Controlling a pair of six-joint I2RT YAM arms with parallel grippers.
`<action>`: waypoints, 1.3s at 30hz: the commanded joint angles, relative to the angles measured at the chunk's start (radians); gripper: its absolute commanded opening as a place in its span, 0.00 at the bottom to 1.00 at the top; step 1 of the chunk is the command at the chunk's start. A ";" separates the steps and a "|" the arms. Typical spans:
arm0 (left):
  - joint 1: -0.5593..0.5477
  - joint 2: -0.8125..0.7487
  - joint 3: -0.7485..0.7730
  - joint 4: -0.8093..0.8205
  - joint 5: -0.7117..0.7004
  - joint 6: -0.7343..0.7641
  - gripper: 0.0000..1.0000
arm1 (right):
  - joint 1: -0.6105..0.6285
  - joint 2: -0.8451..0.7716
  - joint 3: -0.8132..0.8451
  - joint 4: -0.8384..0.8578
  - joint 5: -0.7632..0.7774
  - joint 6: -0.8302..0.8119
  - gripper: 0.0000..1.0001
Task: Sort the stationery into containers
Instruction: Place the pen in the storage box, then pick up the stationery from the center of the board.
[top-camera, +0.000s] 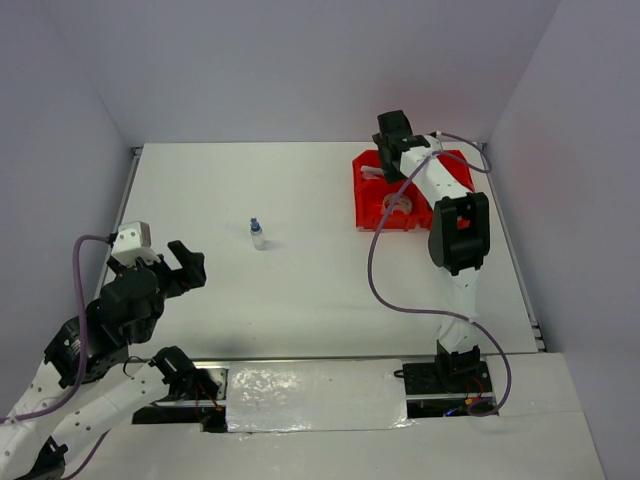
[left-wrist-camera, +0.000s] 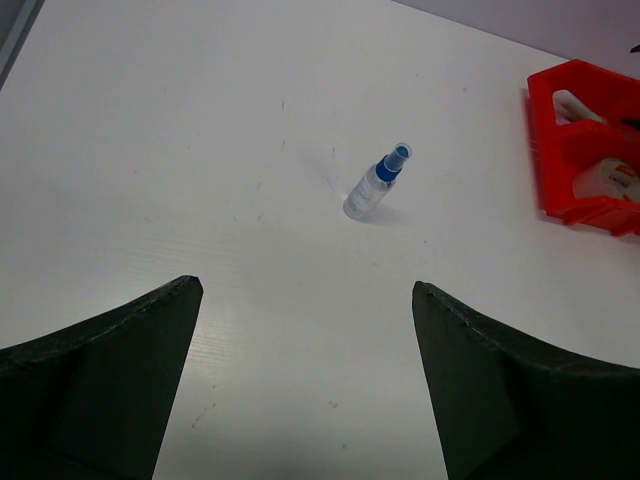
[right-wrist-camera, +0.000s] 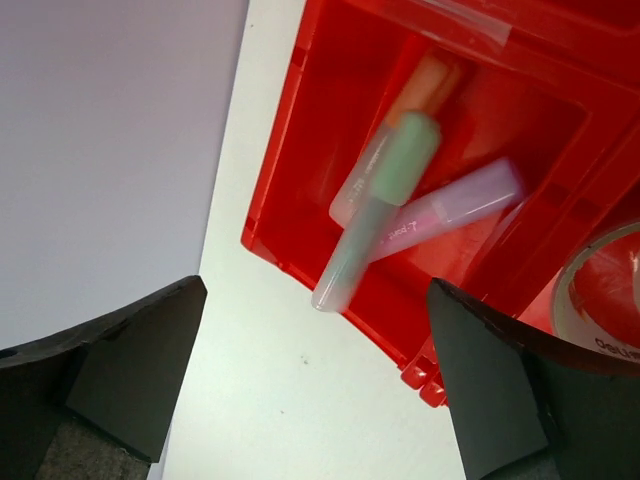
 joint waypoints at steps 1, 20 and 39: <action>-0.004 -0.009 0.000 0.040 0.007 0.026 0.99 | -0.008 -0.038 0.020 -0.016 0.031 -0.021 1.00; -0.003 0.168 -0.015 0.073 0.104 -0.026 0.99 | 0.260 -0.774 -0.662 0.349 -0.272 -0.776 1.00; 0.106 0.807 -0.249 1.101 0.064 0.193 0.91 | 0.384 -1.299 -1.227 0.421 -0.467 -0.865 1.00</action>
